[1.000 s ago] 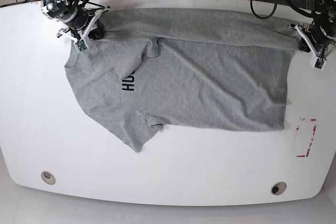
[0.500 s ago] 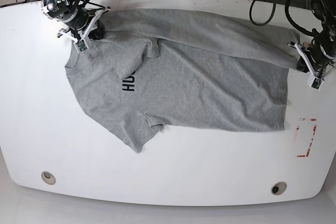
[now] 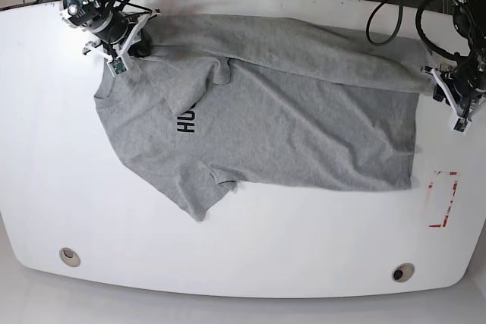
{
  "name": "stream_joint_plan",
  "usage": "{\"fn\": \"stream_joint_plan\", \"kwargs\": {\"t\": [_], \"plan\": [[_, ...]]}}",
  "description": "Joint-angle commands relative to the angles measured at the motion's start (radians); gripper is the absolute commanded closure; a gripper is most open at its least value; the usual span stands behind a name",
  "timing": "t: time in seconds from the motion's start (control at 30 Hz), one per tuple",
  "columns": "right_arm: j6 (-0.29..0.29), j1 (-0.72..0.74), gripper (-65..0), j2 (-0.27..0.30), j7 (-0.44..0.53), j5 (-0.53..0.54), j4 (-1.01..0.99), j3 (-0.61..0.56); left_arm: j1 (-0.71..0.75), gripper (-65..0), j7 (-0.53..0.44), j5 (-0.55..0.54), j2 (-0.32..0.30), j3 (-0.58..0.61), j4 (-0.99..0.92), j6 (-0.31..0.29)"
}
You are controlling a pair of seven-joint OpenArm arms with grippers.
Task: Layout the t-shirt on the table in an organized manner, then fold the t-shirt properly
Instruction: 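Shift the left gripper along the shirt edge and tug it taut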
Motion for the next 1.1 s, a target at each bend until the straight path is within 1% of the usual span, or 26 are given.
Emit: {"fn": "stream_joint_plan", "kwargs": {"t": [0.0,0.07,0.13,0.27,0.4,0.47,0.57,0.73,0.83,0.93,1.0,1.07], "plan": [[0.001,-0.011,-5.9,0.005,-0.049,-0.038,0.000,-0.001,-0.025,-28.6,-0.018,-0.004,-0.023,-0.010,0.019,-0.001],[0.001,-0.013,-5.9,0.005,-0.049,-0.038,0.004,-0.001,-0.042,-32.8,-0.017,-0.004,-0.023,-0.010,0.019,-0.001],[0.001,-0.013,-5.9,0.005,-0.049,-0.038,0.009,-0.001,-0.062,-35.1,-0.017,-0.004,-0.024,-0.013,0.020,-0.001],[0.001,-0.013,-5.9,0.005,-0.051,-0.038,0.026,0.000,-0.089,-35.1,-0.006,-0.011,-0.055,-0.014,0.037,-0.001],[0.001,-0.016,-5.9,0.003,-0.052,-0.038,0.072,0.002,-0.080,-35.1,0.026,-0.011,-0.052,-0.011,0.109,-0.001],[0.001,-0.019,-5.9,0.002,-0.052,-0.038,0.109,0.003,-0.059,-35.1,0.032,-0.015,-0.030,-0.008,0.149,-0.001],[0.001,-0.031,-5.9,-0.020,-0.054,-0.038,0.161,0.007,-0.008,-35.1,0.031,-0.038,0.007,-0.008,0.194,-0.001],[0.001,-0.041,-5.9,-0.052,-0.060,-0.038,0.242,0.003,0.046,-34.7,0.029,-0.050,0.074,0.035,0.209,-0.001],[0.001,-0.041,-5.9,-0.077,-0.078,-0.040,0.250,0.008,0.072,-29.6,0.028,-0.050,0.112,0.056,0.209,-0.001],[0.001,-0.041,-5.9,-0.083,-0.078,-0.040,0.248,0.008,0.098,-22.6,0.020,-0.038,0.119,0.069,0.201,-0.001],[0.001,-0.042,-5.9,-0.084,-0.080,-0.040,0.248,0.008,0.116,-19.3,-0.012,-0.014,0.120,0.082,0.194,-0.001],[0.001,-0.048,-5.9,-0.086,-0.080,-0.040,0.247,0.008,0.141,-18.2,-0.055,0.009,0.120,0.095,0.175,-0.001]]}}
